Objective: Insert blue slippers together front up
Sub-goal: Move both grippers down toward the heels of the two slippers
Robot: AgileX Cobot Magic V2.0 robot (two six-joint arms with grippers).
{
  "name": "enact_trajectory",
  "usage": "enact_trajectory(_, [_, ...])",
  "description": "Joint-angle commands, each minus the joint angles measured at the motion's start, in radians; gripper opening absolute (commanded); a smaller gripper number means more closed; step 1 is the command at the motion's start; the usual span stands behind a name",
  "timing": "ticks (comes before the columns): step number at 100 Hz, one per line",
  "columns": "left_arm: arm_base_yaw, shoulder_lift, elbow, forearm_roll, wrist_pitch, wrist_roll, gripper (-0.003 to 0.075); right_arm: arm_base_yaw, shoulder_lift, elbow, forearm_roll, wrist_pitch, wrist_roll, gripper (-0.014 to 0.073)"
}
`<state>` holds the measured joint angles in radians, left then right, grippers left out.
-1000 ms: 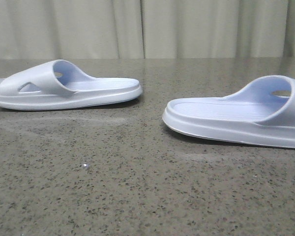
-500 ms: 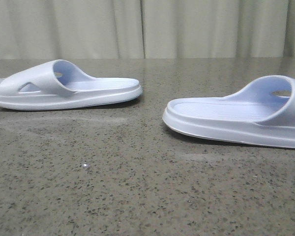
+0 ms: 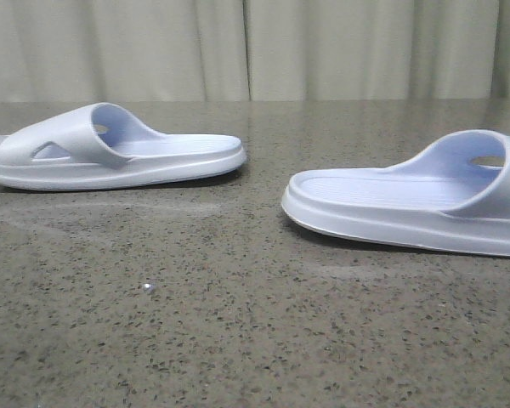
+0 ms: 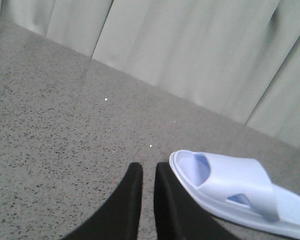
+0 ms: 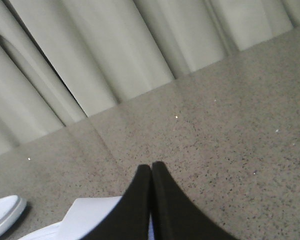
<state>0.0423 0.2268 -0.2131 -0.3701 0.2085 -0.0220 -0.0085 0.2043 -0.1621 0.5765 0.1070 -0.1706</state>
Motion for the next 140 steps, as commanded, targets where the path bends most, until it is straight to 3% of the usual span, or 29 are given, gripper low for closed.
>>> enact_trajectory(1, [0.001, 0.138, -0.111, 0.066, 0.004, 0.000, 0.0015, -0.031, 0.159, -0.094, -0.014, -0.013, -0.002, -0.0078])
enact_trajectory(17, [0.001, 0.315, -0.239, 0.074, 0.101, 0.000, 0.0016, -0.088, 0.384, -0.223, -0.014, 0.172, -0.002, -0.0078])
enact_trajectory(31, [0.001, 0.396, -0.294, 0.070, 0.176, 0.016, 0.0016, -0.093, 0.463, -0.295, -0.044, 0.292, -0.005, -0.0078])
enact_trajectory(39, [0.001, 0.424, -0.309, 0.028, 0.207, 0.113, 0.0017, -0.093, 0.465, -0.323, -0.052, 0.360, -0.059, -0.0078])
enact_trajectory(54, [0.001, 0.466, -0.313, -0.190, 0.239, 0.324, 0.0020, -0.093, 0.466, -0.366, -0.060, 0.449, -0.082, -0.0070])
enact_trajectory(71, [0.001, 0.526, -0.328, -0.374, 0.296, 0.523, 0.0092, -0.093, 0.472, -0.397, -0.081, 0.489, -0.082, 0.0058])
enact_trajectory(85, [0.001, 0.565, -0.343, -0.453, 0.342, 0.602, 0.0167, -0.094, 0.472, -0.400, -0.103, 0.521, -0.082, 0.0151])
enact_trajectory(103, [0.001, 0.578, -0.357, -0.499, 0.357, 0.632, 0.0246, -0.133, 0.472, -0.400, -0.105, 0.549, -0.080, 0.0168])
enact_trajectory(140, [0.001, 0.609, -0.367, -0.520, 0.368, 0.656, 0.0251, -0.196, 0.655, -0.536, -0.176, 0.670, -0.084, 0.0210])
